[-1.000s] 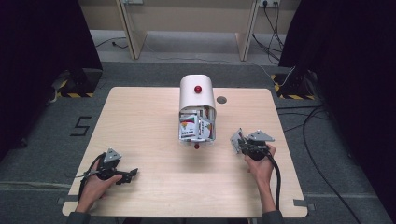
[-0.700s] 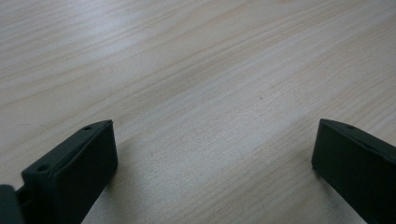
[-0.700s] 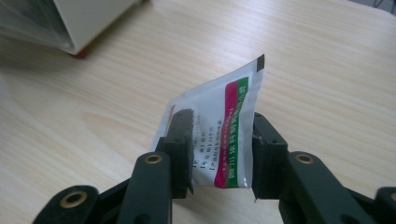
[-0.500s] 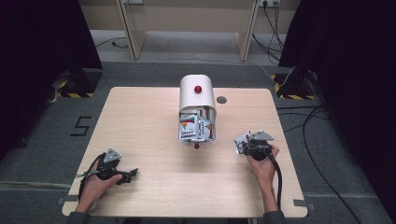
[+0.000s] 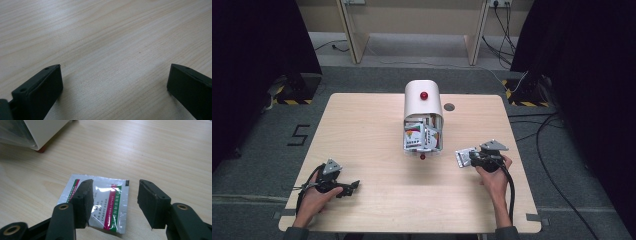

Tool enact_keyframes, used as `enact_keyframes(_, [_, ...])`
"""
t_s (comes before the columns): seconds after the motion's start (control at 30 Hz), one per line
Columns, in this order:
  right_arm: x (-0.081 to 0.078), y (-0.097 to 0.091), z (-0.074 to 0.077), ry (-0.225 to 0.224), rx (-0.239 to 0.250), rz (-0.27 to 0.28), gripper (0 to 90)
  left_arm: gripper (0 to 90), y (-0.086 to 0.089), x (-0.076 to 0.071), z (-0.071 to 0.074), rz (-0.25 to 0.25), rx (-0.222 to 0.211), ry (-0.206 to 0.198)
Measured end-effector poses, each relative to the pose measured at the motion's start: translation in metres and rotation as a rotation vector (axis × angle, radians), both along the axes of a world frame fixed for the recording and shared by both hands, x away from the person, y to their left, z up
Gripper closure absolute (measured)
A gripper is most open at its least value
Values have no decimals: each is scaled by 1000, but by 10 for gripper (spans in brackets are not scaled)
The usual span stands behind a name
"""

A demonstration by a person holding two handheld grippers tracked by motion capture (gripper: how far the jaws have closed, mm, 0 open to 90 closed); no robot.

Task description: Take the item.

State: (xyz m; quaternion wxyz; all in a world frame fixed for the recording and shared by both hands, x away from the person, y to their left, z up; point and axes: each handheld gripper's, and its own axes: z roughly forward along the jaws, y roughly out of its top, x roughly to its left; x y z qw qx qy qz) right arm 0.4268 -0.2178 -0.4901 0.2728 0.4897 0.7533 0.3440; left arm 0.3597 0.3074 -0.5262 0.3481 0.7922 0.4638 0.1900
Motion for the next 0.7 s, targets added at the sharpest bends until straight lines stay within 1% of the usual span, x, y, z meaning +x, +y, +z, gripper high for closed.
enact_keyframes(0.13, [-1,-1,3,-10,15,-1,459,0,0,0,0,0,0,0])
enact_keyframes(0.27, [-6,0,8,-22,41,29,449,0,0,0,0,0,1,0])
enact_keyframes(0.43, [-12,1,13,-29,50,53,412,0,0,0,0,0,0,0])
enact_keyframes(0.5, [-13,1,14,-26,52,55,397,0,0,0,0,0,0,0])
enact_keyframes(0.53, [-16,1,14,-13,59,66,376,0,0,0,0,0,0,0])
enact_keyframes(0.6, [-18,1,14,-14,65,70,362,0,0,0,0,1,-1,0])
enact_keyframes(0.7, [-21,1,15,-9,60,75,350,0,0,0,0,0,1,0])
